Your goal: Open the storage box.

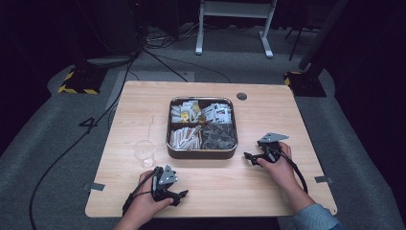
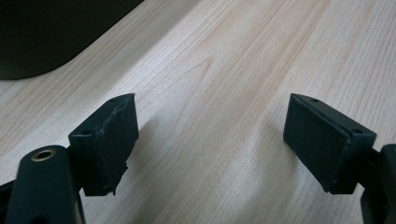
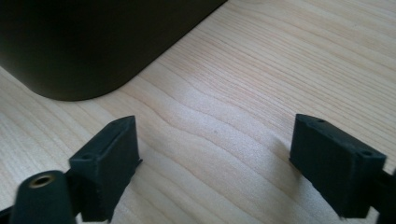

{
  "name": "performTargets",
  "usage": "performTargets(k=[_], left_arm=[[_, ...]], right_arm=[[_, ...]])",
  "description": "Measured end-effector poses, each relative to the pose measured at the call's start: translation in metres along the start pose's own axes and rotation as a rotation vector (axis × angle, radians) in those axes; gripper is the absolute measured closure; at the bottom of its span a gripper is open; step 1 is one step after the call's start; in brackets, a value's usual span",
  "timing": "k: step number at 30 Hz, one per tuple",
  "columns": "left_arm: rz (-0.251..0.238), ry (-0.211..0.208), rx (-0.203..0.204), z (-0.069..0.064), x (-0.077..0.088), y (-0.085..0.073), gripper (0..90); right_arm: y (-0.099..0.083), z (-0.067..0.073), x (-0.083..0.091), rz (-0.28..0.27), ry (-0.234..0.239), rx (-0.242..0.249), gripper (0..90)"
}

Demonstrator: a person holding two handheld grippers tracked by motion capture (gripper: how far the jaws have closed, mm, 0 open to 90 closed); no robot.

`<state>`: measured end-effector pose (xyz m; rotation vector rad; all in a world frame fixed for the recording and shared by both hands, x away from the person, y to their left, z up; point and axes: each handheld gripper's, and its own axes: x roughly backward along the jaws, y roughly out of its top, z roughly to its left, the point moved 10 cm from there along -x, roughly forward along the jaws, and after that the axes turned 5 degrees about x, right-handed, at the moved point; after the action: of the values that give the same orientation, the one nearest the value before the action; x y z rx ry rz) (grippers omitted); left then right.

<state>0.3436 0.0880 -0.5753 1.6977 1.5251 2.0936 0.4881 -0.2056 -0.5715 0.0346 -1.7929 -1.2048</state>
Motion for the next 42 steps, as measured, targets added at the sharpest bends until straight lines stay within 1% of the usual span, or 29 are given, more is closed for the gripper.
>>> performTargets(k=[7,12,13,17,20,21,22,24,26,27,28,29,30,31,32,33,34,36,37,38,39,40,41,42], left_arm=[[0.0,0.001,0.003,0.0,0.0,0.0,18.6],[-0.003,-0.009,0.01,0.001,0.0,0.001,18.6],[-0.004,-0.011,0.012,0.001,0.0,0.001,18.6],[-0.006,-0.011,0.015,0.001,0.0,0.001,18.6],[-0.003,-0.006,0.01,0.001,0.0,0.001,18.6],[-0.003,-0.006,0.01,0.001,0.0,0.001,18.6],[-0.004,-0.007,0.011,0.001,0.0,0.001,18.6],[-0.004,-0.009,0.012,0.001,0.0,0.001,18.6],[-0.003,-0.009,0.009,0.002,0.0,0.001,18.6],[-0.003,-0.009,0.009,0.002,0.0,0.001,18.6],[-0.002,-0.007,0.009,0.002,0.0,0.001,18.6],[-0.002,-0.007,0.009,0.002,0.0,0.001,18.6],[-0.002,-0.008,0.009,0.002,0.0,0.001,18.6],[-0.003,-0.01,0.01,0.002,0.0,0.001,18.6],[-0.005,-0.012,0.012,0.002,0.0,0.001,18.6],[-0.008,-0.015,0.014,0.002,0.0,0.001,18.6],[-0.006,-0.017,0.014,0.002,0.0,0.001,18.6],[-0.005,-0.015,0.014,0.002,0.0,0.001,18.6],[-0.005,-0.015,0.014,0.002,0.0,0.001,18.6],[-0.004,-0.01,0.011,0.002,0.0,0.001,18.6],[0.0,-0.004,0.011,0.002,0.0,0.001,18.6],[0.0,0.0,0.008,0.002,0.0,0.001,18.6],[0.001,0.005,0.006,0.002,-0.001,0.001,18.6],[0.002,0.011,0.007,0.002,-0.001,0.001,18.3]], right_arm=[[0.001,0.001,0.001,-0.009,0.008,0.005,22.5],[0.001,0.001,0.001,-0.014,0.01,0.002,26.7],[0.001,0.002,0.002,-0.009,0.01,0.007,31.7],[0.001,0.004,0.004,0.006,0.007,0.0,33.5],[0.001,0.005,0.007,0.044,0.014,0.012,36.9],[0.001,0.005,0.007,0.044,0.014,0.012,36.9],[0.0,0.006,0.008,0.057,0.014,0.018,36.7],[0.004,0.009,0.014,0.059,0.017,0.025,38.7],[0.01,0.009,0.02,0.043,0.018,0.023,39.2],[0.015,0.01,0.023,0.025,0.025,0.02,39.8],[0.019,0.011,0.026,0.007,0.037,0.009,39.7],[0.023,0.013,0.03,-0.001,0.056,-0.003,39.4],[0.028,0.015,0.033,-0.023,0.077,-0.009,39.1],[0.028,0.015,0.033,-0.023,0.077,-0.009,39.1],[0.033,0.018,0.036,-0.042,0.096,-0.009,38.6],[0.042,0.024,0.041,-0.07,0.122,-0.004,38.5],[0.047,0.026,0.043,-0.087,0.132,-0.005,38.5],[0.058,0.032,0.045,-0.108,0.156,-0.002,38.4],[0.058,0.032,0.045,-0.108,0.156,-0.002,38.4],[0.064,0.034,0.045,-0.117,0.164,0.005,38.4],[0.078,0.038,0.043,-0.119,0.177,0.024,38.2],[0.078,0.038,0.043,-0.119,0.177,0.024,38.2],[0.082,0.039,0.042,-0.118,0.18,0.033,38.1],[0.096,0.043,0.039,-0.124,0.191,0.049,37.2]])
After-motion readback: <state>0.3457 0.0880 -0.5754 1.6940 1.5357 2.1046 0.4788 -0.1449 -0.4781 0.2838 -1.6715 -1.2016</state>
